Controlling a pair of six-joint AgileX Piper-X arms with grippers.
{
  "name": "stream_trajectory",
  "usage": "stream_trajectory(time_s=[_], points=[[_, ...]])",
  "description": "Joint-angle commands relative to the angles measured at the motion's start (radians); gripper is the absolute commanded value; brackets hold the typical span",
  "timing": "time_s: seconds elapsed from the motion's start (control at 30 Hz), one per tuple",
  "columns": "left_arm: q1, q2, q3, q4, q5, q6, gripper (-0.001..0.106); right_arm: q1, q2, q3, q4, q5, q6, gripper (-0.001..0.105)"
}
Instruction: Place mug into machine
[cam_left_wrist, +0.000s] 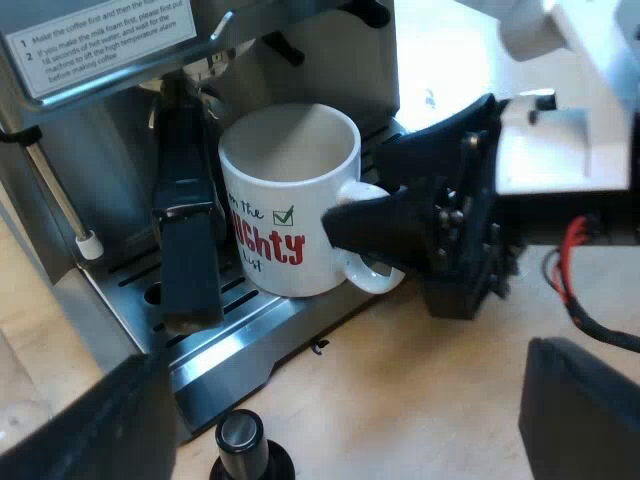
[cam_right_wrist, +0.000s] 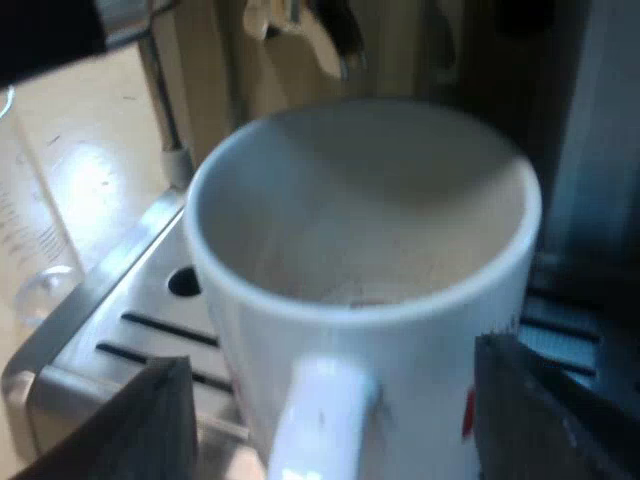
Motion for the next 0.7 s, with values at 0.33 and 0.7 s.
stream_trajectory(time_s=[0.33,0.7], points=[[-0.003,0.003,-0.003,-0.002,0.010,0.002,0.071,-0.019,0.086,-0.108,-0.013,-0.012,-0.024,0.060],[-0.003,0.003,-0.003,-0.002,0.010,0.004,0.071,-0.019,0.167,-0.190,-0.013,0.042,-0.010,0.060]])
